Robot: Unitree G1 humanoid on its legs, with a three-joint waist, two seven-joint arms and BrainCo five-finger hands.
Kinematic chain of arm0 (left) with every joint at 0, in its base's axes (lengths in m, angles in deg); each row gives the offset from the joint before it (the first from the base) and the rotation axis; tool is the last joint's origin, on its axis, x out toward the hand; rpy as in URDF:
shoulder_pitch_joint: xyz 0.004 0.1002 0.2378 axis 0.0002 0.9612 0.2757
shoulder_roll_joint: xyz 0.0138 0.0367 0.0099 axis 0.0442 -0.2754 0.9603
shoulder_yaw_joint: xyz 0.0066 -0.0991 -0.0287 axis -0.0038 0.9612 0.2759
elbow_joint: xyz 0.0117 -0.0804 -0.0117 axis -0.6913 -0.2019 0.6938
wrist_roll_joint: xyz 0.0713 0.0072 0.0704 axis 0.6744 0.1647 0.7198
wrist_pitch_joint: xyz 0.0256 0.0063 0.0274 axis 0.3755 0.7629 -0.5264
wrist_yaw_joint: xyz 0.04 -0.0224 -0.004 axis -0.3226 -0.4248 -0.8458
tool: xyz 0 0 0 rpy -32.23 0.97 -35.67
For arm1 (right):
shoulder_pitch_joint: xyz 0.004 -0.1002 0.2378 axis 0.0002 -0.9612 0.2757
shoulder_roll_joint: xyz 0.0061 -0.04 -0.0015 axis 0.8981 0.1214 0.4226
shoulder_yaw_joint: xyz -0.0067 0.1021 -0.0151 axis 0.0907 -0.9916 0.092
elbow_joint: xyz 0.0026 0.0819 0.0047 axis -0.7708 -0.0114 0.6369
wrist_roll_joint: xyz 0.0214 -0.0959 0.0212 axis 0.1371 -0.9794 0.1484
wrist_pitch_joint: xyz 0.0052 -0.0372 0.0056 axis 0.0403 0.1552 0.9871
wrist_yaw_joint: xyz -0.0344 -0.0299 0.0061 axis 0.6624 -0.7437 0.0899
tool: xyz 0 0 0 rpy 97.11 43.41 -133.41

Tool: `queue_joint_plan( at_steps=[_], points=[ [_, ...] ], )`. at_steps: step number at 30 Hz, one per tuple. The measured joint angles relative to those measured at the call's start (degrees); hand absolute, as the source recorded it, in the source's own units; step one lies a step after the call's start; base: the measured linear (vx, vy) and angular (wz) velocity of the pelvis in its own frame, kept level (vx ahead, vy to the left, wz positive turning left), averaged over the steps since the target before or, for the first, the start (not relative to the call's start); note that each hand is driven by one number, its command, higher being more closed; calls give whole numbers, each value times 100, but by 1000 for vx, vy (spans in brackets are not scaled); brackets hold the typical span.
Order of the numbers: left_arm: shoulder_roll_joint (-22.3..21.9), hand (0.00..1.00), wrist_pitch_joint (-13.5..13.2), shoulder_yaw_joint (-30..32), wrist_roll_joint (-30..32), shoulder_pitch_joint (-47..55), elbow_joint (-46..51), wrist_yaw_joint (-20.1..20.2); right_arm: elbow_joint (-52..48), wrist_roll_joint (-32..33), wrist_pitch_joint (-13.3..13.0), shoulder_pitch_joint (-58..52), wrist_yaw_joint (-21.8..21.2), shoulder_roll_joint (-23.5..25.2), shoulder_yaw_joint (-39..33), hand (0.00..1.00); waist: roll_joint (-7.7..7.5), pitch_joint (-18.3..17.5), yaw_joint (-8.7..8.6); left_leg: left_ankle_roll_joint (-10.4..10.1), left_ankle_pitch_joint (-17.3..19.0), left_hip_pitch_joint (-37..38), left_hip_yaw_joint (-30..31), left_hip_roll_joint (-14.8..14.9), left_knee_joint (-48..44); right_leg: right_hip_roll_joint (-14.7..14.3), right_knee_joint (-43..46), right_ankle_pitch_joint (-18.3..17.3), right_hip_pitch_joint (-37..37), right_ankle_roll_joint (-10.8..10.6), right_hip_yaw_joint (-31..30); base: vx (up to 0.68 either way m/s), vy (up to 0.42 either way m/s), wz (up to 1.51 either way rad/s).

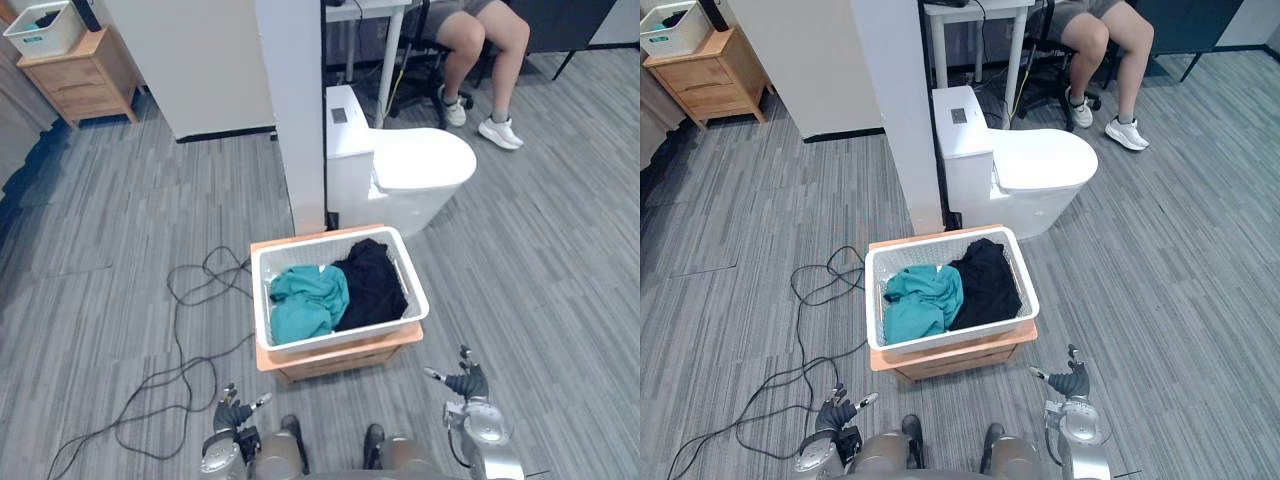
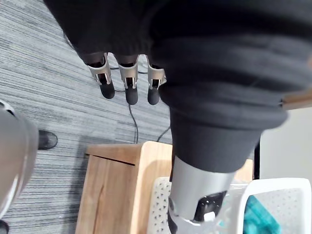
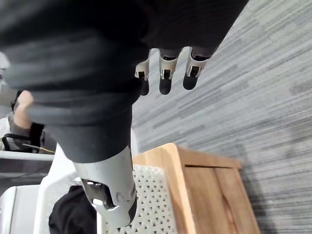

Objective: Pick up the laundry basket with both hands and put the clothes into the washing machine.

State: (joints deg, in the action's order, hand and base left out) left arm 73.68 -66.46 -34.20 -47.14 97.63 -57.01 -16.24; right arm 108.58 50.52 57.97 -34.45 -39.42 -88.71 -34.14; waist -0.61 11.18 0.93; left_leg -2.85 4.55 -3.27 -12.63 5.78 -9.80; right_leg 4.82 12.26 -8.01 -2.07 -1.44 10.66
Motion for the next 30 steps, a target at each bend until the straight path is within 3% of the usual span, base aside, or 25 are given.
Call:
queue_joint_plan(
  at_steps=[8, 13, 16, 24, 25, 30],
  points=[
    [240, 0, -43, 10, -11, -28, 777, -53, -103, -124, -7, 502, 41, -345, 46, 0, 76, -108, 1, 67, -49, 113, 73, -222, 412, 10, -585, 212, 193, -126, -17, 86, 38, 2],
    [355, 0, -31, -144, -19, -719, 577, -308, 851, -116, 22, 1628, 78, -732, 351, 0, 148, -33, 3, 158, -400, -191, 164, -263, 786, -14, -683, 461, -227, -70, -25, -49, 9, 1],
    [533, 0, -26, -545, -15, -1700, 192, -484, 1623, 17, 121, 2807, 214, -917, 545, 0, 264, 273, 6, 228, -601, -590, 168, -274, 777, 0, -678, 683, -633, -59, -68, -188, 37, -2],
    [992, 0, 19, -836, -12, -3814, -862, -764, 3142, 356, 273, 5237, 376, -1350, 572, 0, 282, 1082, -8, 271, -1054, -1140, 123, -309, 1010, 34, -650, 1066, -1369, -90, -267, -196, 33, -7],
    [1035, 100, 21, -903, -12, -4070, -955, -765, 3323, 405, 301, 5569, 378, -1447, 577, 100, 285, 1191, -7, 267, -1100, -1205, 123, -312, 1012, 35, -654, 1129, -1438, -87, -275, -143, 25, -3],
    [1055, 100, 7, -1009, 0, -4702, -1161, -750, 3540, 546, 343, 6203, 326, -1620, 787, 100, 277, 1301, -15, 282, -1214, -1448, 144, -322, 1042, 34, -665, 1220, -1688, -91, -280, -40, 4, 0]
  ],
)
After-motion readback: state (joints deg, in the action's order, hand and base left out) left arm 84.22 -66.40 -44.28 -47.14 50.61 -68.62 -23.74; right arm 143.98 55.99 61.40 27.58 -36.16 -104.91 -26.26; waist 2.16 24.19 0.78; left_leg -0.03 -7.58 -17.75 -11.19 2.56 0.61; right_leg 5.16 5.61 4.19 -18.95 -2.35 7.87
